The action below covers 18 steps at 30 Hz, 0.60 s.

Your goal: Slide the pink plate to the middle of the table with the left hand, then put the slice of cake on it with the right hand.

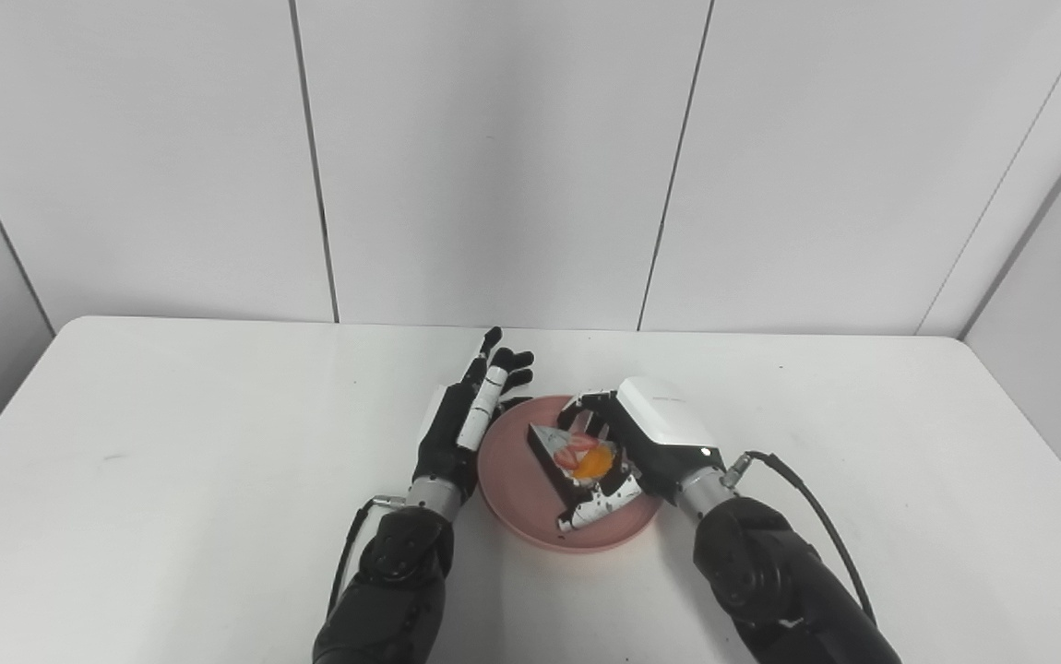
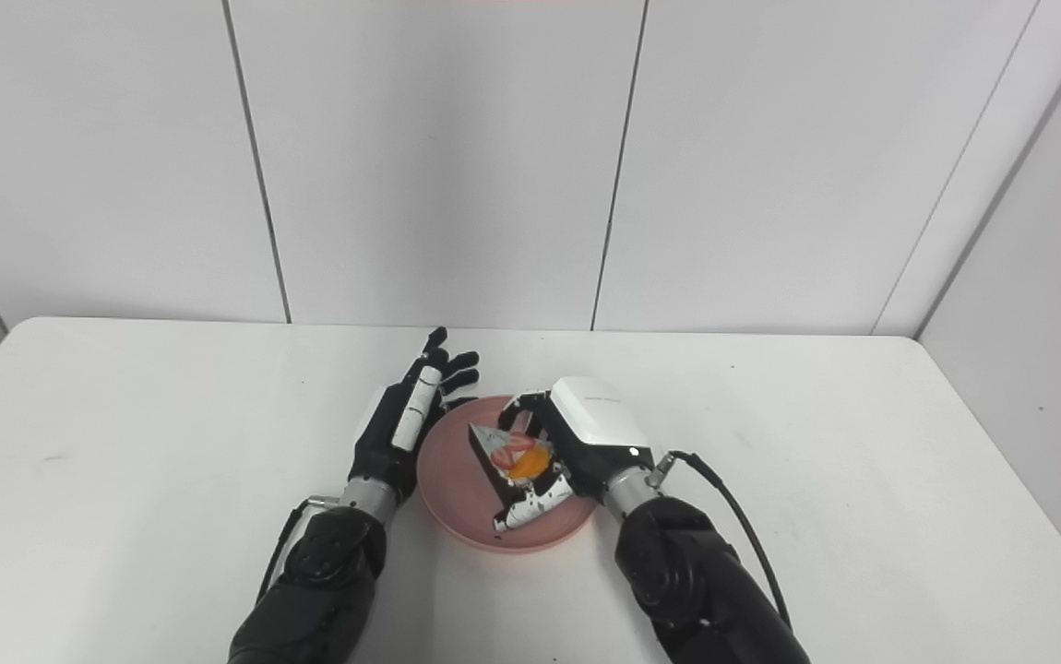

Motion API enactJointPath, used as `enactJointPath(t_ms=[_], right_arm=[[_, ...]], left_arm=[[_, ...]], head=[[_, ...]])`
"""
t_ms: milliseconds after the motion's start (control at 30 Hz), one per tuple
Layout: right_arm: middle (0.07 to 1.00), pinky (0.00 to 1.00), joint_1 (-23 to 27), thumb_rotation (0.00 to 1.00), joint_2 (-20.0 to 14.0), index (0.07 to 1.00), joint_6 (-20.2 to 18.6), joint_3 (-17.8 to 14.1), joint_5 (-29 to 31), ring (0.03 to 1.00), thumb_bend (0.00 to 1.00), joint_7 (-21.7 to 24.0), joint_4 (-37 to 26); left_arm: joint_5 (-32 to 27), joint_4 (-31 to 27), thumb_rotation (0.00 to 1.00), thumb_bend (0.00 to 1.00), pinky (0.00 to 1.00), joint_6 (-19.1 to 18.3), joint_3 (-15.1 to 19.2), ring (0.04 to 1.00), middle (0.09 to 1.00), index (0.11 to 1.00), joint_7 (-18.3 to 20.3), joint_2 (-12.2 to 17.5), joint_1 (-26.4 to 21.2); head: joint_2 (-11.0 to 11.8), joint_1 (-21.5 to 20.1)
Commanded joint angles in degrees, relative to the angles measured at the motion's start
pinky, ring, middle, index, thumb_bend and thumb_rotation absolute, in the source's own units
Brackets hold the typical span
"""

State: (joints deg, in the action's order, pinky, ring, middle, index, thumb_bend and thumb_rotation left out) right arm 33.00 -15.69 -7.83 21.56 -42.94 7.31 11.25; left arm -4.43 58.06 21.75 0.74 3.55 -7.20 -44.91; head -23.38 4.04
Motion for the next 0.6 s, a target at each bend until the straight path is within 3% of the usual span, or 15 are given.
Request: enactJointPath(t_ms=[0,133,300,567], right_arm=[[0.48,0.29,2.5,0.2,-0.2,0.601,2.9,-0.3,-0.4,0.383,0.83,-2.0,-1.2],[0.512,0.32,2.0,0.19,-0.3,0.603,3.6,-0.2,-0.3,0.417,0.83,-2.3,-1.8],[0.604,0.37,0.9,0.29,-1.1,0.645,5.6,-0.6,-0.4,0.485,0.81,-4.2,-2.3],[0.743,0.5,0.2,0.43,-2.3,0.693,5.0,-0.7,-0.5,0.669,0.91,-3.3,-4.0]], left_arm=[[0.1,2.7,0.89,0.76,0.72,-1.7,-0.2,0.849,0.84,0.962,0.1,-0.8,3.3],[0.2,2.4,0.89,0.75,0.72,-1.8,-0.1,0.846,0.832,0.962,0.1,-0.9,3.4],[0.3,2.1,0.89,0.76,0.71,-1.9,-0.1,0.846,0.838,0.967,0.3,-0.8,3.4],[0.3,1.8,0.9,0.74,0.71,-2.1,-0.2,0.862,0.836,0.968,0.7,-0.5,3.6]], head=[[-0.1,0.1],[-0.1,0.0],[-0.2,-0.1],[-0.2,-0.6]])
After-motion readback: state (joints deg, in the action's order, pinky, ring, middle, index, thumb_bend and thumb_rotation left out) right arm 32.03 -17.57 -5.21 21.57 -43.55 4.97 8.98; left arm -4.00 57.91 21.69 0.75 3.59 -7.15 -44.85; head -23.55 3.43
